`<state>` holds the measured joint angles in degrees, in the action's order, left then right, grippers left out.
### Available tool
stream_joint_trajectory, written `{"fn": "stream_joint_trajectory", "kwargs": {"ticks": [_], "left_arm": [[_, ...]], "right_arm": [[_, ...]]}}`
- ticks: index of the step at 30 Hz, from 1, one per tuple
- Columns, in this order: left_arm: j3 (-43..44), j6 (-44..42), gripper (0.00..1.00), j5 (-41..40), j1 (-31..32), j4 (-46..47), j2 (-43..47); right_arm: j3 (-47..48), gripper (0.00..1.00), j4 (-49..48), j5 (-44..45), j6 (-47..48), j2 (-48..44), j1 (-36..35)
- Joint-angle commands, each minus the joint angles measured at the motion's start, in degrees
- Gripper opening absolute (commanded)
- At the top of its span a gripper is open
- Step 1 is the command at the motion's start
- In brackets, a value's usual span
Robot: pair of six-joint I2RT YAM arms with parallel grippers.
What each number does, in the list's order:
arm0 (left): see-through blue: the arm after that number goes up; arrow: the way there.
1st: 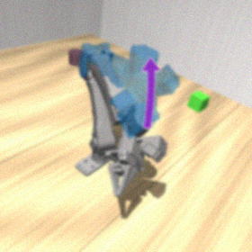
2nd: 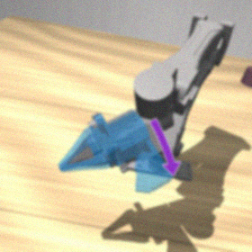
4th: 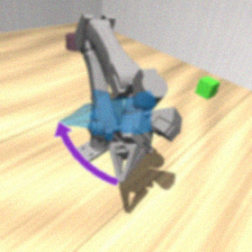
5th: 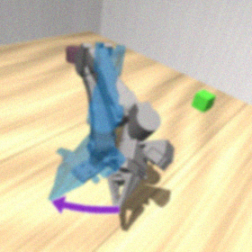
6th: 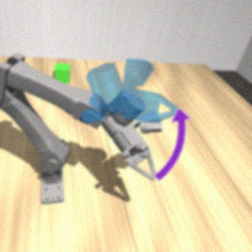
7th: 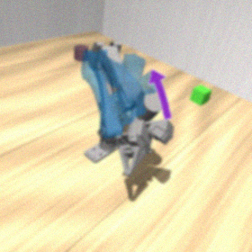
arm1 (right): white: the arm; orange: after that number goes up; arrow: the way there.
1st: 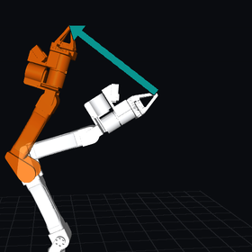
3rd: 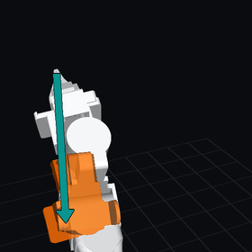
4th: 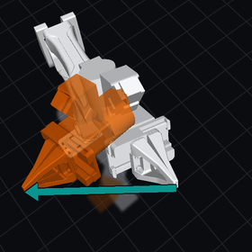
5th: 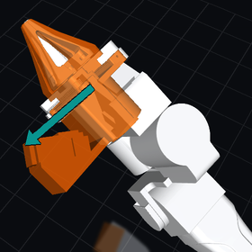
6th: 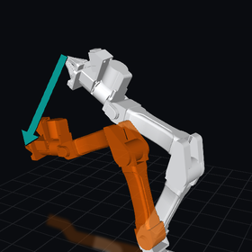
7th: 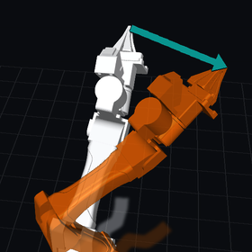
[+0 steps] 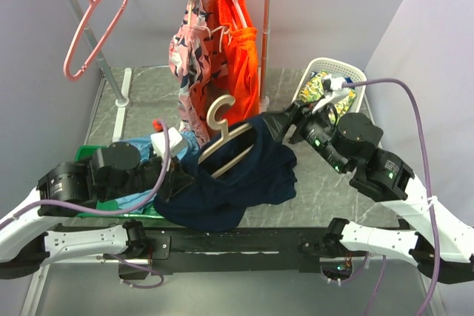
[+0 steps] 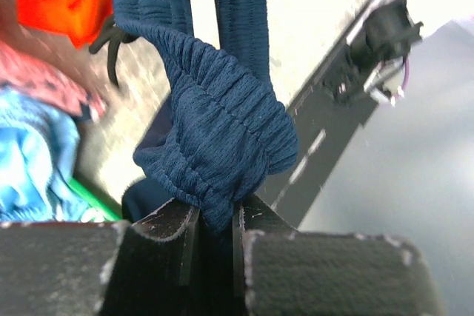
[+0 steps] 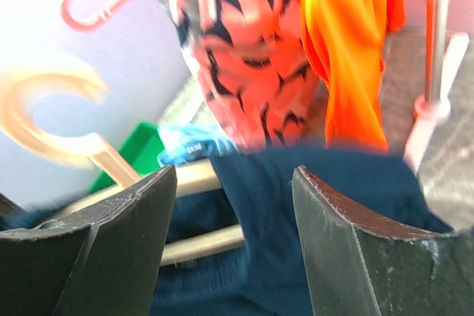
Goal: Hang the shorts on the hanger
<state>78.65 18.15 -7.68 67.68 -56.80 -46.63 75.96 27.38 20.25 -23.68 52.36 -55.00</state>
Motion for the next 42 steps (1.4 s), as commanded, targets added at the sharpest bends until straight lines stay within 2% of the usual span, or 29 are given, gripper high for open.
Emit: {"fn": "stream_joint_trajectory", "kwargs": {"ticks": [1,7,13,16,22,29,32,35,38,41,42], "left_arm": [[-4.54,4.33,0.01,3.46,-0.18,3.01,5.22],[-8.68,10.57,0.01,1.71,-0.18,-1.56,13.66],[-11.32,14.71,0.01,1.44,-0.18,-5.69,20.51],[-12.29,15.77,0.01,0.31,-0.18,-8.05,23.41],[-12.56,17.09,0.01,-1.10,-0.18,-11.93,26.50],[-11.15,17.88,0.01,-1.37,-0.18,-14.66,28.09],[-10.80,18.06,0.01,-1.46,-0.27,-15.19,27.82],[-10.54,18.06,0.01,-1.63,-0.18,-15.45,27.74],[-10.36,17.97,0.01,-1.98,-0.27,-15.36,27.56],[-10.27,17.88,0.01,-2.07,-0.27,-15.45,27.12],[-10.01,17.88,0.01,-2.60,-0.27,-15.45,27.03]], "right_arm": [[5.59,0.71,-6.54,-2.06,2.76,5.81,-0.80],[15.08,0.72,-9.79,1.90,6.36,18.20,-2.39],[26.32,0.82,-11.56,2.87,9.35,33.65,-2.39],[28.79,0.86,-12.69,2.61,10.23,39.02,-1.95],[32.23,0.84,-12.88,-3.02,11.11,46.77,-0.72],[29.42,0.82,-12.87,-4.61,9.09,50.91,-0.81],[27.93,0.79,-13.93,-3.30,8.92,52.32,-0.81],[27.13,0.70,-13.67,-0.92,8.13,54.07,-0.46],[24.94,0.65,-14.72,-1.44,6.99,54.69,0.42],[22.13,0.54,-17.00,-1.53,5.58,54.34,1.56],[21.86,0.46,-17.27,-1.62,5.23,54.34,1.91]]}}
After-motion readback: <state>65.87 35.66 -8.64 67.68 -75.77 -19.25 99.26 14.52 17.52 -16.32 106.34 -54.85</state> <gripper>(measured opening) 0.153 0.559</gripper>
